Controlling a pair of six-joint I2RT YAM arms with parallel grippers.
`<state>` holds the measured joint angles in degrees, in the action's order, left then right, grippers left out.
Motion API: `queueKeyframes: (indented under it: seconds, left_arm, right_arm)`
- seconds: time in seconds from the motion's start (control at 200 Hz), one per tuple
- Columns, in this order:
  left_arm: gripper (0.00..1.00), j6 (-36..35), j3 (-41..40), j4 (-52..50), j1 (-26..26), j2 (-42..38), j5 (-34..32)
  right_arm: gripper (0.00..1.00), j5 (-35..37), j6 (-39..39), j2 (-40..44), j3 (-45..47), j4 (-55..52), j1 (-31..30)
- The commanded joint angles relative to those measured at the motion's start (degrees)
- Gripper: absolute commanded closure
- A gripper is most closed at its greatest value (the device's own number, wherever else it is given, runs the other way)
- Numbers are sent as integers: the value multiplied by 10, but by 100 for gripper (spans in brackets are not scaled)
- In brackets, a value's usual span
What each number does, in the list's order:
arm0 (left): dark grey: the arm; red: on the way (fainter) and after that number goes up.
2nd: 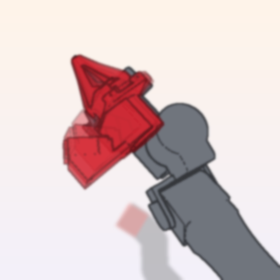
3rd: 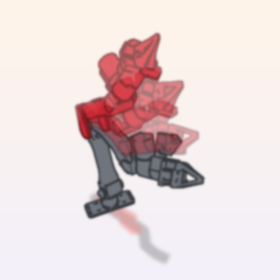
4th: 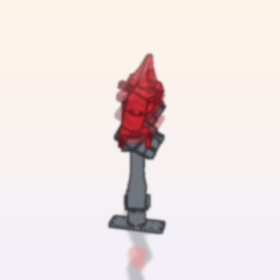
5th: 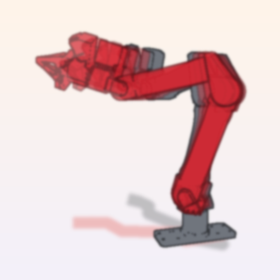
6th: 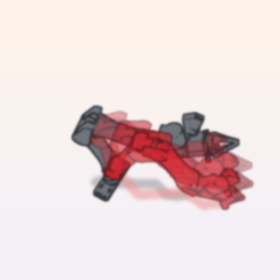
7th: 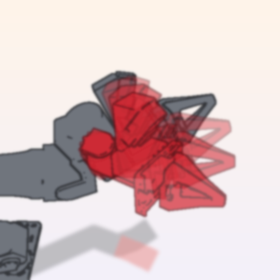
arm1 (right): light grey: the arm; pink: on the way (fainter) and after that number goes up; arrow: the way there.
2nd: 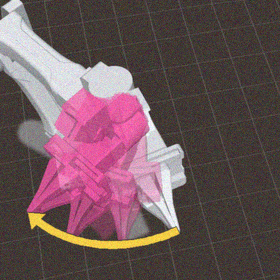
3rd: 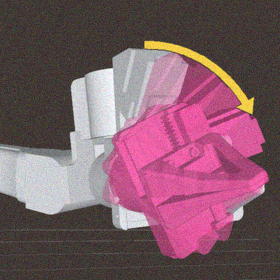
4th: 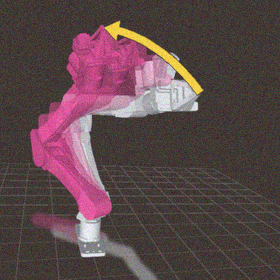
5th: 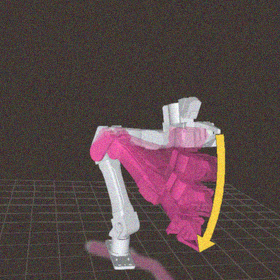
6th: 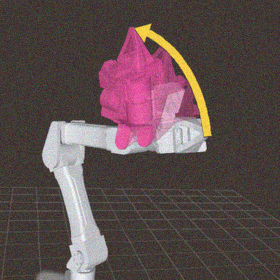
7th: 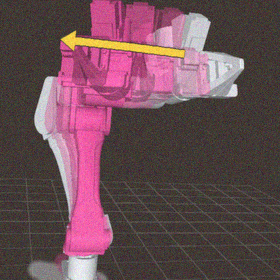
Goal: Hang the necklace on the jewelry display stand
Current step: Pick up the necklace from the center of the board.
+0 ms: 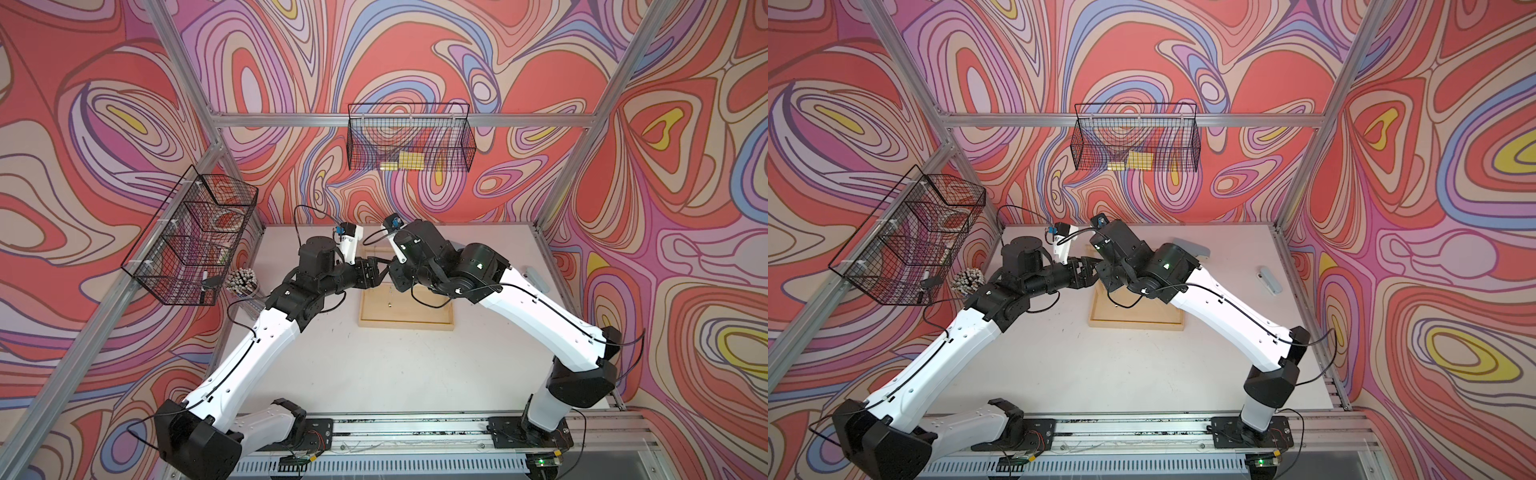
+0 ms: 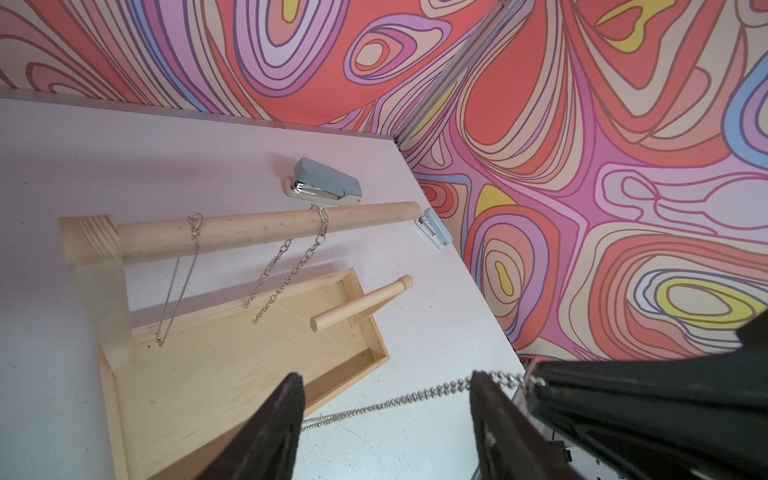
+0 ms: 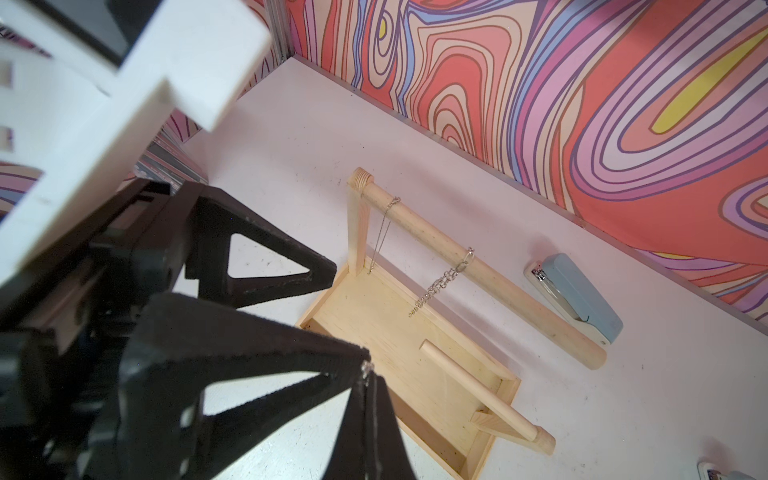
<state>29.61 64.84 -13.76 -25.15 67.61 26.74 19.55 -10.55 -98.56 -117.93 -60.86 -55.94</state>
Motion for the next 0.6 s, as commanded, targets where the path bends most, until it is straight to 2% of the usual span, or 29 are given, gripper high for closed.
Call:
queueKeyframes:
  seconds: [0.0, 0.596]
  left_arm:
    - [33, -2, 15, 21, -2, 3, -2]
    - [33, 18, -3, 41, -3, 2, 8]
  right_arm:
    - [100, -5, 0, 13, 0, 5, 1]
    - [100, 9, -2, 6, -11, 0, 9]
